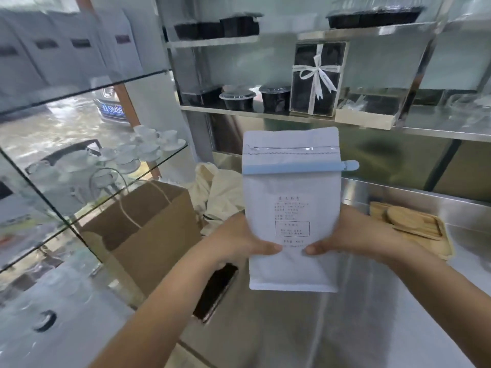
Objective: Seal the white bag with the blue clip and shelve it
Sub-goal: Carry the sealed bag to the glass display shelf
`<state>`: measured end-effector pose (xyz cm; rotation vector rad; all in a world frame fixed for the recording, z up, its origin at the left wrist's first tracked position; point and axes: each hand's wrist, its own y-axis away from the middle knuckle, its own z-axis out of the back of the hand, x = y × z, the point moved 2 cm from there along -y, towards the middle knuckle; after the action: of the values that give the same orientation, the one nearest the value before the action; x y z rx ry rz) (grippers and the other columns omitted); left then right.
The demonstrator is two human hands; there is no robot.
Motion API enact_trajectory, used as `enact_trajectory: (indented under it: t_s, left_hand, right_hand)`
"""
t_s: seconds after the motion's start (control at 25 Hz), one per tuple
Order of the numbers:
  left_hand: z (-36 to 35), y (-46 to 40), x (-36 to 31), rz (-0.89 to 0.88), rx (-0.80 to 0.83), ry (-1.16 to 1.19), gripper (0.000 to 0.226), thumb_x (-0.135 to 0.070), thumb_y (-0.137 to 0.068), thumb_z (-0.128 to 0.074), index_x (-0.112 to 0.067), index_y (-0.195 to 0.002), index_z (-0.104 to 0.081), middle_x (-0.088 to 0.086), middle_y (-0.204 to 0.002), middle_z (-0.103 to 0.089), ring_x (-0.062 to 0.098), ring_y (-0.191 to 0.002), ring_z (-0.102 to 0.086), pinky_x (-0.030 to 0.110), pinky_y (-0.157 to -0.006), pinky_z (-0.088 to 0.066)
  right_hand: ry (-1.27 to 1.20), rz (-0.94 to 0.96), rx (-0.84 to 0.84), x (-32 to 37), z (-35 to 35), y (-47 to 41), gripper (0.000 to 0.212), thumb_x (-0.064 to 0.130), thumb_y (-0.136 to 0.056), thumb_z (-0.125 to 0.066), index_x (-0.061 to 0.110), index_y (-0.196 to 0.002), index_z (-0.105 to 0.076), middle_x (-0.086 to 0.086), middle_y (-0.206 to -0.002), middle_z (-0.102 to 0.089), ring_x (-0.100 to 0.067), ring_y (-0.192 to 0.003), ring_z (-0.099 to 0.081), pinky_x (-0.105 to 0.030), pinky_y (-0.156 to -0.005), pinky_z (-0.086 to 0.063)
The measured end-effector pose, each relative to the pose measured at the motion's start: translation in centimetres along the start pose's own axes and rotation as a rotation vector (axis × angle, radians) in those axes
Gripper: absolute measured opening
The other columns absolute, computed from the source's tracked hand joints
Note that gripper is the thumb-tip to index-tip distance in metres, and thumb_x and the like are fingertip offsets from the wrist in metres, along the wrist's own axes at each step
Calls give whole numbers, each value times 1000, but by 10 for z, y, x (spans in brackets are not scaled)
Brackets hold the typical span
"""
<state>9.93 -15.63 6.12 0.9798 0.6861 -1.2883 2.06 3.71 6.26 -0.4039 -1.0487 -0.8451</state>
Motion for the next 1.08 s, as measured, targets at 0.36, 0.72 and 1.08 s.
enact_trajectory:
  t_s: [0.36, 0.72, 1.08]
  left_hand:
    - [173, 145, 7, -51, -250, -83, 57, -19, -69, -81, -25, -120, -57, -1, -123, -64, 21, -110, -61, 48, -97, -48]
    - [301, 259, 72, 65, -506, -55, 48, -13, -73, -76, -24, -116, -58, -2, -116, -67, 11, -98, -65, 26, -71, -56]
    - [398, 302, 133, 182, -690, -46, 40, -17, -70, -79, -30, -104, -62, -4, -110, -70, 20, -98, -66, 43, -82, -58]
  right_hand:
    - [43, 241, 224, 177, -120, -40, 64, 3, -57, -84, 27, -110, -59, 6, -103, -73, -14, -97, -67, -46, -84, -57]
    - [39, 363, 481, 296, -273, -101, 51, -1, -61, -81, 30, -96, -61, 10, -95, -71, 0, -83, -68, -16, -62, -57]
    - [101, 449, 648, 362, -383, -180, 49, 1, -61, -83, 29, -96, -64, 10, -96, -74, -6, -88, -69, -29, -74, -60]
